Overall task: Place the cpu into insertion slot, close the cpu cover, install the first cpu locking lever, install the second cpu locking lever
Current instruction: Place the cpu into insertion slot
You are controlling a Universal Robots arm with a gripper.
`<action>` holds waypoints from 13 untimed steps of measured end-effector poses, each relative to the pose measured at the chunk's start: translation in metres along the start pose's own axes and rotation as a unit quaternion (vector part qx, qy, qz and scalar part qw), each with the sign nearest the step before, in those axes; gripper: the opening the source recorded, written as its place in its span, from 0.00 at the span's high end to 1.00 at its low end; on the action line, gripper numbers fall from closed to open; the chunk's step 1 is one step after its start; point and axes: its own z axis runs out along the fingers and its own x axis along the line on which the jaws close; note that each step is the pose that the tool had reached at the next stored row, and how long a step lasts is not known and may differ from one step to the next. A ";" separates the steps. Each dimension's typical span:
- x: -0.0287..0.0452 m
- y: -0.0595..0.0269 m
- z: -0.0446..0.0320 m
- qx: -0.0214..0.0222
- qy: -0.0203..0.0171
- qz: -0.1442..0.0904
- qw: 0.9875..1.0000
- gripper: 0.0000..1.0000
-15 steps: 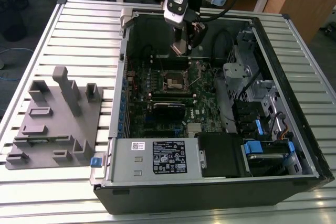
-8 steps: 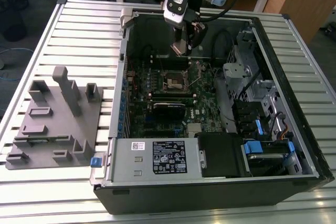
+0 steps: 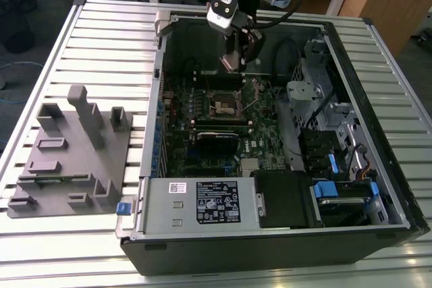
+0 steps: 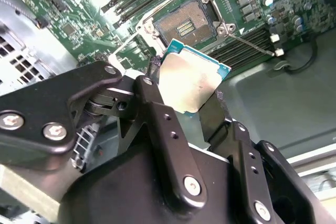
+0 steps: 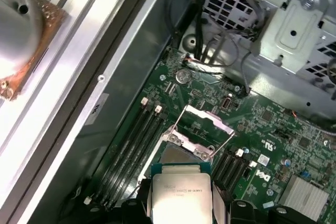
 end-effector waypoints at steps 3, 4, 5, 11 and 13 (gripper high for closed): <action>0.0000 0.0000 0.0003 0.000 -0.002 0.026 1.000 0.46; 0.0000 0.0000 0.0004 -0.001 -0.003 0.035 0.999 0.46; 0.0000 0.0000 0.0005 -0.001 -0.004 0.044 0.999 0.46; 0.0000 -0.0001 0.0013 -0.001 -0.008 0.098 0.995 0.46; 0.0000 -0.0001 0.0016 -0.002 -0.010 0.116 0.993 0.46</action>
